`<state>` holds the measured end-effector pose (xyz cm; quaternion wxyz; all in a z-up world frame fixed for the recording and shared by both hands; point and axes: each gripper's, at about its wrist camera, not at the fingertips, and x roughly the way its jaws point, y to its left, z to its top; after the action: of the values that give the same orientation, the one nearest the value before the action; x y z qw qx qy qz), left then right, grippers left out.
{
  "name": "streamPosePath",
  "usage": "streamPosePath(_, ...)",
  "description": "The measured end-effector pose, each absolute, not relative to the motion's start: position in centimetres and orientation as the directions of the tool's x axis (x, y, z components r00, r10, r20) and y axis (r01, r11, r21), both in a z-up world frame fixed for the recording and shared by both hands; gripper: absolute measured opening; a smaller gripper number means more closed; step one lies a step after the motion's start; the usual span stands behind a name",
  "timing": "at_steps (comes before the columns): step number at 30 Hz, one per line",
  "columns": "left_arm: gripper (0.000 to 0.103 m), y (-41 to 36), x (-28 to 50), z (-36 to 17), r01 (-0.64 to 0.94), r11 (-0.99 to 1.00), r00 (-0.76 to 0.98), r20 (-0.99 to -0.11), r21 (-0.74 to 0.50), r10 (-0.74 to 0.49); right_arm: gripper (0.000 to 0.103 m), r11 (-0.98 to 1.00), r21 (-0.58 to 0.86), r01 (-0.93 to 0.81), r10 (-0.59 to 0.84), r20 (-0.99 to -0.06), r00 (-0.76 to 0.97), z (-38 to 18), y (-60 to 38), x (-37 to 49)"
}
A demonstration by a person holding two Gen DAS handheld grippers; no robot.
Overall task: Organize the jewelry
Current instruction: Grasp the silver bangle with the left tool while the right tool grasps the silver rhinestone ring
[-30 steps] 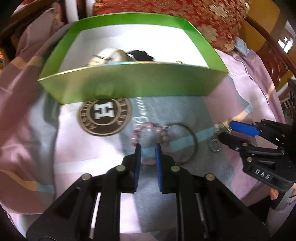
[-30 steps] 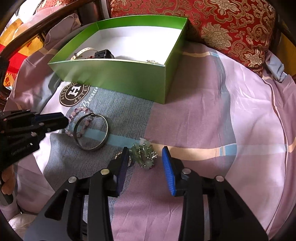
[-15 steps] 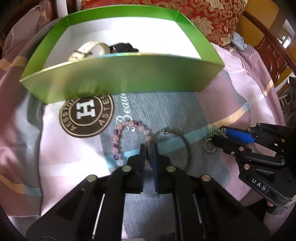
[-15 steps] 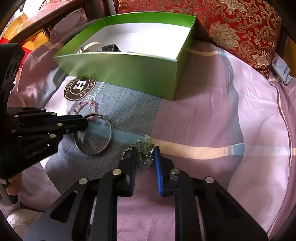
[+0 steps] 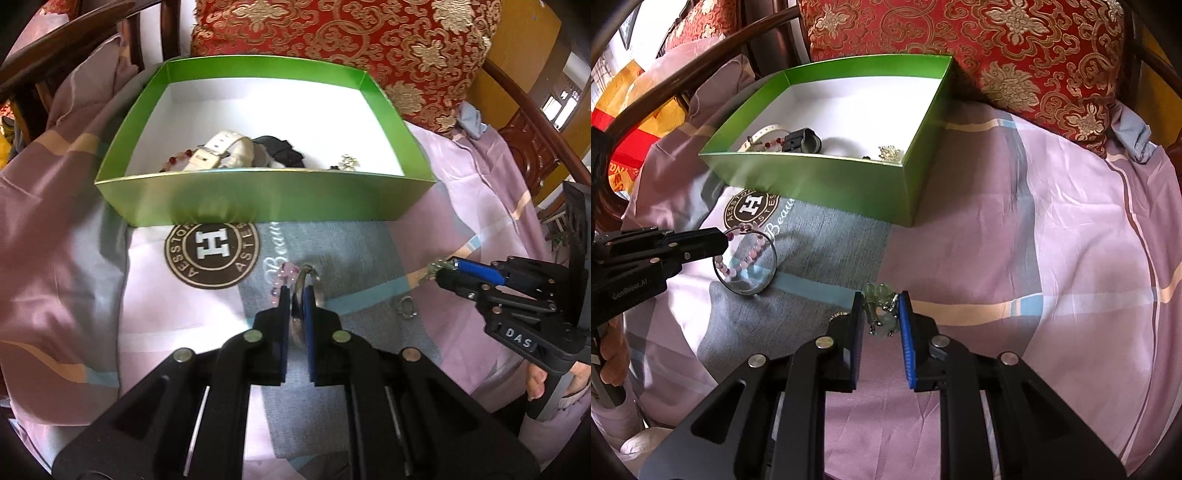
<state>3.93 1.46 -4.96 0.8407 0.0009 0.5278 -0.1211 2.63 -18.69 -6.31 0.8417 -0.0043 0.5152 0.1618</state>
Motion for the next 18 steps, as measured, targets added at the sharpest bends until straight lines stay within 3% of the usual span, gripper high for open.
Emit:
streamPosePath(11,0.007,2.9,3.6,-4.6,0.160,0.982,0.434,-0.886,-0.104,-0.165,0.019,0.943,0.171,-0.286,0.288,-0.848,0.445,-5.8,-18.4,2.5)
streamPosePath(16,0.007,3.3,3.8,-6.0,0.127,0.991,0.401,-0.911,-0.048,-0.096,0.019,0.964,0.098,-0.248,0.204,-0.873,0.444,-6.6,-18.6,2.8)
streamPosePath(18,0.007,3.4,3.8,-6.5,0.130,0.991,0.390,-0.916,-0.043,-0.091,0.029,0.967,0.096,-0.237,0.194,-0.878,0.437,-6.8,-18.8,2.9)
